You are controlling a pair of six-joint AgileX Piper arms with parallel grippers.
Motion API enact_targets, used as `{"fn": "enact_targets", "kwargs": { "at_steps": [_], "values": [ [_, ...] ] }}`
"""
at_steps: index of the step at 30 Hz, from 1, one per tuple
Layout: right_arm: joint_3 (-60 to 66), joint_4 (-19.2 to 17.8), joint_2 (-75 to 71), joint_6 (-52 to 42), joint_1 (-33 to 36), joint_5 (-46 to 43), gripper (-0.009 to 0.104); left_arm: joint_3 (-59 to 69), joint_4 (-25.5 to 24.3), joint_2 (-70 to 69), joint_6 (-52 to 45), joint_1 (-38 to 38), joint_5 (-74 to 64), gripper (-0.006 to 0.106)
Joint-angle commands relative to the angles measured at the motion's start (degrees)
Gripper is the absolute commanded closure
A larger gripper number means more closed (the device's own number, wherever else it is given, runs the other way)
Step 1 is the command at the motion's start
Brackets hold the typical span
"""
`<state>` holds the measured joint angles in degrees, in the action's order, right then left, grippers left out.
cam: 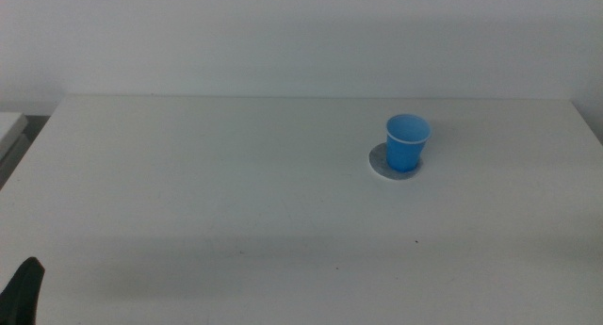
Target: Place an empty cup on a cup mat.
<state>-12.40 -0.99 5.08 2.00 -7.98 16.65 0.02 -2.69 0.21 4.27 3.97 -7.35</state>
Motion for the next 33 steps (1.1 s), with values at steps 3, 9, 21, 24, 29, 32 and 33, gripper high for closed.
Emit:
{"fn": "enact_targets", "kwargs": {
  "at_steps": [3, 9, 21, 24, 29, 32, 33],
  "values": [
    [0.9, 0.0, -3.7, -0.5, -0.4, 3.7, 0.002, 0.0, 0.1, -0.2, 0.2, 0.1, 0.7, 0.007],
    [0.9, 0.2, -5.0, -0.5, 0.7, 12.5, 0.002, 0.0, 0.1, -0.2, 0.2, 0.1, 0.7, 0.007],
    [0.9, -1.5, -5.0, -2.0, 3.5, 12.4, 0.002, 0.0, 0.1, -0.2, 0.2, 0.1, 0.7, 0.007],
    [0.9, -2.1, -5.0, -0.7, 3.6, 12.7, 0.002, 0.0, 0.1, -0.2, 0.2, 0.1, 0.7, 0.007],
    [0.9, -3.3, -5.0, -0.4, 3.6, 12.7, 0.002, 0.0, 0.1, -0.2, 0.2, 0.1, 0.7, 0.007],
    [0.9, -3.3, -5.0, -0.4, 3.6, 12.7, 0.002, 0.0, 0.1, -0.2, 0.2, 0.1, 0.7, 0.007],
    [0.9, -3.6, -5.0, -0.4, 3.6, 12.4, 0.002, 0.0, 0.1, -0.2, 0.2, 0.1, 0.7, 0.007]
  ]
}}
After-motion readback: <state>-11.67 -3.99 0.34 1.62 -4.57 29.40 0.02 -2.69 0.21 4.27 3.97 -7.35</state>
